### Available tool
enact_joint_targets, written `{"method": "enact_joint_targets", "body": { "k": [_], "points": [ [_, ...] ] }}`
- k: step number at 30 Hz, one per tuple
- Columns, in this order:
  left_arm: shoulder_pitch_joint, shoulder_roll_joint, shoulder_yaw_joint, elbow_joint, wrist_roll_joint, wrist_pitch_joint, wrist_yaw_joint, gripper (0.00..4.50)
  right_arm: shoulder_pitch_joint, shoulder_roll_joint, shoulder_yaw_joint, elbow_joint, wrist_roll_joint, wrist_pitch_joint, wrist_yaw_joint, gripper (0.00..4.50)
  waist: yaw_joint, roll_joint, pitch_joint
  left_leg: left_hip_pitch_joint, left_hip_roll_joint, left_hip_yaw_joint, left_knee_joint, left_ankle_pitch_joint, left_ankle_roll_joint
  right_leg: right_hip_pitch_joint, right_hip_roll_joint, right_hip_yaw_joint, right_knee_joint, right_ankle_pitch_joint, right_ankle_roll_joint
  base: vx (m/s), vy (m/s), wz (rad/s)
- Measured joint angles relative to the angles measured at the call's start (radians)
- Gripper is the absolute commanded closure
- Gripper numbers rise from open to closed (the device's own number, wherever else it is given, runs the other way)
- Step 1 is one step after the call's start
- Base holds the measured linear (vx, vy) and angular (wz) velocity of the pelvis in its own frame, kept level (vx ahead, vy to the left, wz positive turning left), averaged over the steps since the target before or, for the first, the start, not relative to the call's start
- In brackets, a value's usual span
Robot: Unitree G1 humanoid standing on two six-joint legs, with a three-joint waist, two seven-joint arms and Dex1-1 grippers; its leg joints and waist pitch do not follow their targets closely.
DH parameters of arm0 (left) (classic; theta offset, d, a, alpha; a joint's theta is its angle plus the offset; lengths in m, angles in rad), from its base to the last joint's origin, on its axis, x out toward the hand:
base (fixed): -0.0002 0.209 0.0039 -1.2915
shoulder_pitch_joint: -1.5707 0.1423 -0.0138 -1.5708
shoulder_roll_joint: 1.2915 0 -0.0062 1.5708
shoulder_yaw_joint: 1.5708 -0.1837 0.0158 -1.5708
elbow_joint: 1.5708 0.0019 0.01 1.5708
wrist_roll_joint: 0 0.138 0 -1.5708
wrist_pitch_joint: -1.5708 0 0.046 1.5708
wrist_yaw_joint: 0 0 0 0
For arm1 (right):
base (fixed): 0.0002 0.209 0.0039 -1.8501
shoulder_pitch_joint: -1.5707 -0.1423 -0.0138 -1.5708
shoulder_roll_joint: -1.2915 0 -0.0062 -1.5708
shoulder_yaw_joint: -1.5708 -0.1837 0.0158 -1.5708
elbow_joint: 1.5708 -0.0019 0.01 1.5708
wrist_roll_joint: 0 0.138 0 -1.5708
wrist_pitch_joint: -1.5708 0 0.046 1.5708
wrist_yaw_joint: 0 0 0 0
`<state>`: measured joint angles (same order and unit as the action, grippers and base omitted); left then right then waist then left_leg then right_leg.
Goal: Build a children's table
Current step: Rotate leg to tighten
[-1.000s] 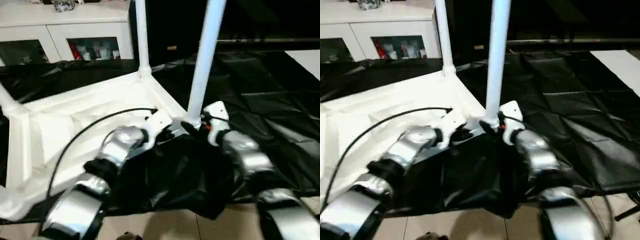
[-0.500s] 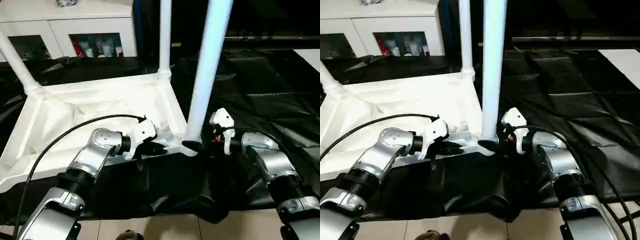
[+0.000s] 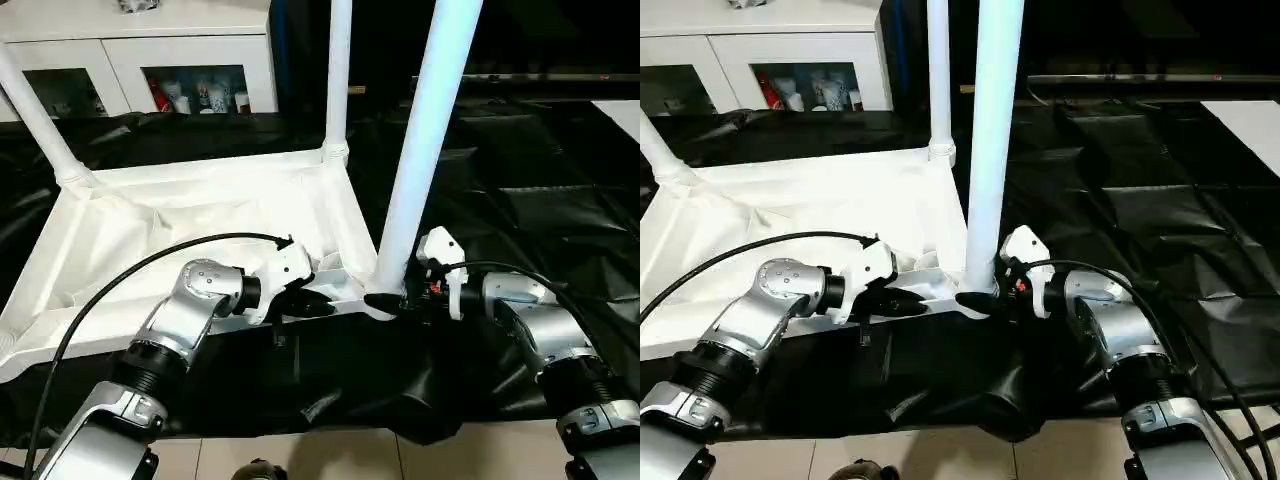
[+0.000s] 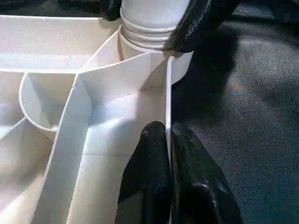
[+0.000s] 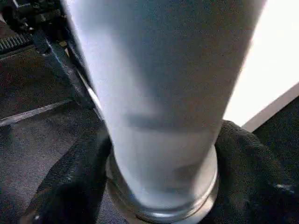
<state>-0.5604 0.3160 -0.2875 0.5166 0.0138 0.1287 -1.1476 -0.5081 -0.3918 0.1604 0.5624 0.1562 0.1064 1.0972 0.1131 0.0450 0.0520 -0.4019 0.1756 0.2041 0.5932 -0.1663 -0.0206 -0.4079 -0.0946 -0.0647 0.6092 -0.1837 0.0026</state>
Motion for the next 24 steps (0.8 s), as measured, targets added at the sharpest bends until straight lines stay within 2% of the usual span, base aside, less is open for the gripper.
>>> {"method": "enact_joint_targets", "body": {
  "k": [4, 11, 13, 17, 22, 24],
  "points": [
    [0.0, 0.0, 0.0, -0.002, 0.0, 0.002, 0.0, 4.5, 0.0, 0.0, 0.0, 0.0, 0.001, 0.001, 0.001, 1.72, 0.0, -0.001, 0.0, 0.0, 0.0, 0.0, 0.0, 0.0, 0.0, 0.0, 0.0, 0.0, 0.0, 0.0, 0.0, 0.0, 0.0, 0.0],
    [0.002, 0.003, 0.001, -0.002, 0.001, 0.005, 0.007, 4.5, 0.0, 0.016, -0.004, 0.007, -0.001, 0.0, -0.025, 1.77, -0.001, -0.001, 0.0, 0.0, 0.0, 0.0, 0.001, 0.0, 0.0, 0.0, 0.0, 0.0, 0.001, 0.0, 0.0, 0.0, 0.0, 0.0],
    [-0.004, -0.01, 0.006, 0.015, 0.014, 0.003, 0.055, 4.5, -0.001, 0.053, -0.026, 0.048, -0.004, -0.02, -0.106, 1.78, -0.007, -0.003, -0.001, 0.001, 0.0, 0.0, 0.002, 0.0, 0.0, 0.001, 0.0, 0.0, 0.001, 0.0, 0.0, 0.0, 0.0, 0.0],
    [-0.084, -0.097, 0.013, 0.15, 0.065, -0.001, 0.24, 4.5, -0.042, 0.157, -0.097, 0.153, -0.02, -0.029, -0.404, 1.78, -0.022, -0.005, -0.002, 0.008, -0.001, 0.0, 0.002, 0.0, 0.0, 0.007, 0.0, 0.001, 0.0, 0.0, 0.001, 0.0, 0.0, 0.0],
    [-0.166, -0.202, 0.013, 0.299, 0.107, -0.003, 0.431, 4.5, -0.1, 0.27, -0.163, 0.244, -0.04, -0.012, -0.753, 1.78, -0.024, -0.005, -0.001, 0.017, -0.002, -0.002, 0.001, 0.0, 0.0, 0.016, -0.001, 0.0, -0.005, -0.002, 0.004, -0.011, 0.002, 0.0],
    [-0.193, -0.24, 0.013, 0.351, 0.118, 0.0, 0.492, 4.5, -0.13, 0.291, -0.179, 0.287, -0.041, -0.011, -0.84, 1.78, -0.026, -0.004, 0.0, 0.021, -0.003, -0.004, -0.004, 0.0, 0.0, 0.019, 0.0, -0.003, -0.019, -0.002, 0.004, -0.056, 0.025, 0.02]
  ]
}}
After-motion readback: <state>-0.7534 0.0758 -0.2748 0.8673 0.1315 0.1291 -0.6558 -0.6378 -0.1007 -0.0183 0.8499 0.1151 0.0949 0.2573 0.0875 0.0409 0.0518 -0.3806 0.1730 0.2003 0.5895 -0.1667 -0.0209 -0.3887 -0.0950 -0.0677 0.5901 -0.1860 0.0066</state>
